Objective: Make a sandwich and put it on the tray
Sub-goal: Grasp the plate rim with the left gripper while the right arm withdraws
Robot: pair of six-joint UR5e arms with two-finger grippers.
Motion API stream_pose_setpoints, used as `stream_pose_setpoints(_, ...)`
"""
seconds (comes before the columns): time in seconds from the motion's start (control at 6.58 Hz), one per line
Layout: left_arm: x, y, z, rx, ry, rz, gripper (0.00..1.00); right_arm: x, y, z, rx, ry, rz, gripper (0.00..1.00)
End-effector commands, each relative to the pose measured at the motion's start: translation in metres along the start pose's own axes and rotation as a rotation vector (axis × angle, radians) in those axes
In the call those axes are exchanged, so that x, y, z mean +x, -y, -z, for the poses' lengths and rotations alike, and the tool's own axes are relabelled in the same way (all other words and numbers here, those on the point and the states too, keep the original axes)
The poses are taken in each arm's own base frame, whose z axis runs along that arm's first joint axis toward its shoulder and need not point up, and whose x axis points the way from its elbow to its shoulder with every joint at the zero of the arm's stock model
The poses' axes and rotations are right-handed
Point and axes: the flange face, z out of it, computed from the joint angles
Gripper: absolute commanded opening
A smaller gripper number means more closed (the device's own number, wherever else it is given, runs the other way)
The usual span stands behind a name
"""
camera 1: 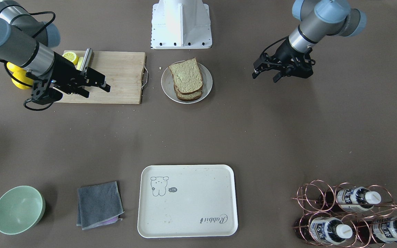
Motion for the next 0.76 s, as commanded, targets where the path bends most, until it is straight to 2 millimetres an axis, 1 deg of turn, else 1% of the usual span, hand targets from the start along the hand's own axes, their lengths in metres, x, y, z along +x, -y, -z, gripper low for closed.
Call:
stream_pose_setpoints(0.0, 0.047, -0.039, -0.043, 0.015, 0.037, 0.009, 0.98, 0.046, -0.002, 0.03, -0.006, -0.021, 0.036, 0.99)
stream_pose_setpoints(0.15, 0.073, -0.059, -0.059, 0.021, 0.043, 0.014, 0.98, 0.054, -0.002, 0.036, 0.003, -0.026, 0.043, 0.99)
stream_pose_setpoints(0.3, 0.113, -0.059, -0.058, 0.017, 0.037, 0.069, 0.92, 0.061, -0.005, 0.037, 0.002, -0.032, 0.044, 0.99)
stream_pose_setpoints(0.46, 0.131, -0.073, -0.069, 0.007, 0.056, 0.066, 0.81, 0.062, -0.004, 0.038, 0.003, -0.033, 0.045, 0.99)
stream_pose_setpoints(0.61, 0.129, -0.08, -0.076, 0.035, 0.07, 0.056, 0.74, 0.071, -0.006, 0.041, 0.007, -0.042, 0.031, 0.99)
